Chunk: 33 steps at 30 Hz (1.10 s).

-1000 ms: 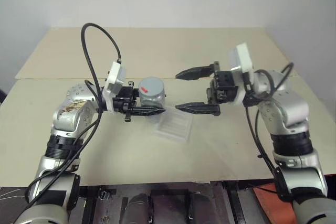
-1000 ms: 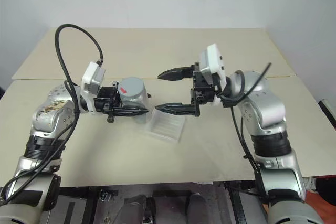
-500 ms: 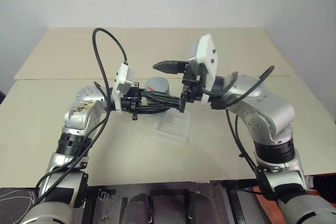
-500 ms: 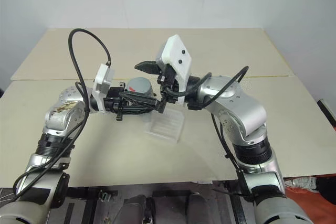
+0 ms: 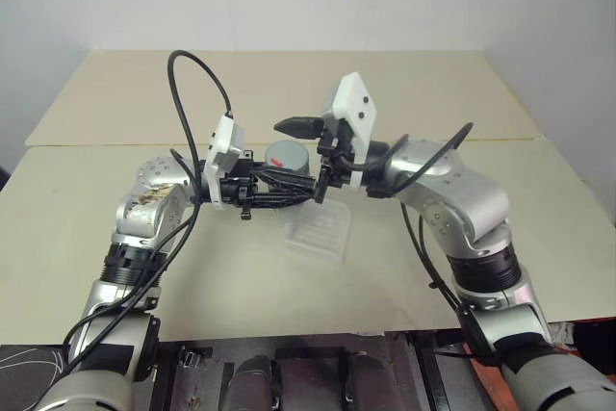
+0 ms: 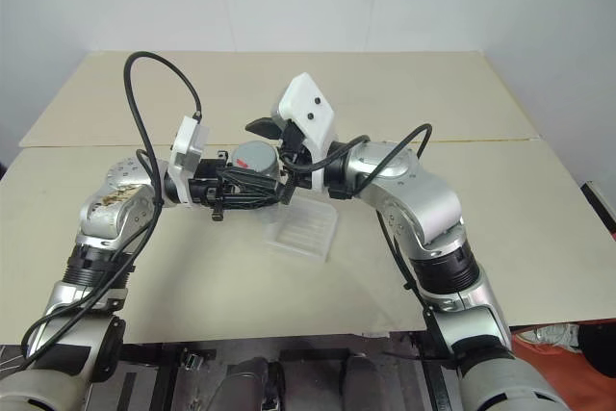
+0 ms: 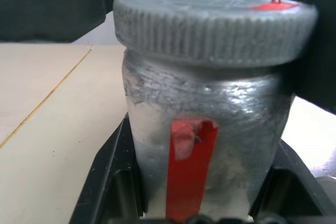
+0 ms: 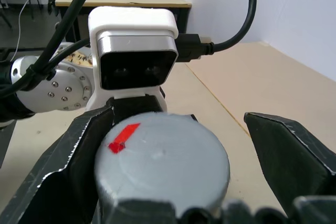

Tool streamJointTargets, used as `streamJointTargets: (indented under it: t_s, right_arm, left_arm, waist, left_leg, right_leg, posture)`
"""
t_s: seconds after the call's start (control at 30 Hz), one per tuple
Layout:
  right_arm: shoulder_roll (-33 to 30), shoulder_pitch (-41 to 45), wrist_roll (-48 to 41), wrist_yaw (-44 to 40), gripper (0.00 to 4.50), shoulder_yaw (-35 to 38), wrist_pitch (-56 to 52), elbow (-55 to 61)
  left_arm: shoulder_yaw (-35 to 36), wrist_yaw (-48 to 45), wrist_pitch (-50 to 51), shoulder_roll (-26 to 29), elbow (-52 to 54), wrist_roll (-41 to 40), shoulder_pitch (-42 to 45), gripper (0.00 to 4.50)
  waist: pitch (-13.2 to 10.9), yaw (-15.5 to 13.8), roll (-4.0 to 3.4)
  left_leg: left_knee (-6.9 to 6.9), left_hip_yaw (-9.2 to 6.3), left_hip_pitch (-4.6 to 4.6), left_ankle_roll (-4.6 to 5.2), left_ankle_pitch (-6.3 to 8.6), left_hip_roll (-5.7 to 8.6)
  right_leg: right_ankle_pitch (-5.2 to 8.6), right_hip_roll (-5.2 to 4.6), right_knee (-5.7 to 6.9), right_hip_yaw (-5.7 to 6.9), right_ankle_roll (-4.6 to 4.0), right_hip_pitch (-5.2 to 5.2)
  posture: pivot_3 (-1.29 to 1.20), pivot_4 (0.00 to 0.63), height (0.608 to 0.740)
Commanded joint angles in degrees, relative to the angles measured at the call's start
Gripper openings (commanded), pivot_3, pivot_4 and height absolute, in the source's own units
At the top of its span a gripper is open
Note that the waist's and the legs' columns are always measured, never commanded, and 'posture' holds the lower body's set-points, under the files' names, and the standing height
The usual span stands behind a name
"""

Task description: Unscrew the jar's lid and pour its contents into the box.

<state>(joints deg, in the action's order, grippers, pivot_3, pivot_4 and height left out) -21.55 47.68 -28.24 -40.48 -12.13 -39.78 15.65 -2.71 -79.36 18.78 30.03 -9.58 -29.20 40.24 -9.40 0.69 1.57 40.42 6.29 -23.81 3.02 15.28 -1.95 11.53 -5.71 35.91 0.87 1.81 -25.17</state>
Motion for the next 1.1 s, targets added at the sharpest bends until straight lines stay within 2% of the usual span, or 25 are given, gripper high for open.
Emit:
streamJointTargets:
  t_s: [0.03,0.53,0.77,0.97,1.1]
  right_arm:
    - [-4.1,-0.7,1.1,0.7,4.49,7.3,1.8,-1.8]
    - [-9.9,-1.3,0.0,-1.8,4.49,11.7,3.9,-6.5]
    - [-13.0,-4.7,-3.4,-6.0,4.49,12.7,1.6,1.4]
    - [-10.6,-4.5,-9.9,-3.9,4.49,11.9,-2.9,10.0]
    - [-6.4,-2.0,-7.4,0.2,4.49,7.7,-3.9,9.6]
  left_arm:
    - [2.0,-1.7,-0.6,1.8,4.2,-2.0,-0.7,1.93]
    - [2.4,-2.5,-0.5,2.3,3.4,-1.6,-0.1,1.93]
    - [2.1,-1.4,-1.4,0.4,1.2,-0.4,0.9,1.93]
    - [1.4,-0.7,-2.1,-1.3,-1.1,0.5,2.2,1.93]
    - [1.0,-1.1,-2.4,-1.9,-1.7,0.7,2.7,1.93]
  waist:
    - [0.0,0.0,0.00]
    - [0.0,-0.4,0.00]
    - [0.0,0.0,0.00]
    - [0.0,0.1,0.01]
    - [0.0,0.1,0.00]
  left_leg:
    - [0.00,0.00,0.00,0.01,0.00,0.00]
    - [-0.01,0.07,0.01,0.06,0.04,0.01]
    - [-0.01,0.02,0.01,0.06,0.03,-0.01]
    - [0.00,-0.02,0.02,0.08,0.05,-0.02]
    - [0.00,-0.01,0.05,0.08,0.05,-0.01]
  right_leg:
    - [0.00,0.00,0.00,0.00,0.00,0.00]
    - [0.00,-0.03,-0.08,0.02,0.00,0.01]
    - [0.00,0.02,-0.07,-0.03,0.00,0.00]
    - [0.00,0.02,-0.07,-0.04,0.00,0.01]
    - [0.00,0.02,-0.07,-0.04,0.00,0.01]
  posture:
    - [0.00,0.150,0.740]
    - [0.00,0.150,0.740]
    - [0.00,0.150,0.740]
    - [0.00,0.150,0.740]
    - [0.00,0.150,0.740]
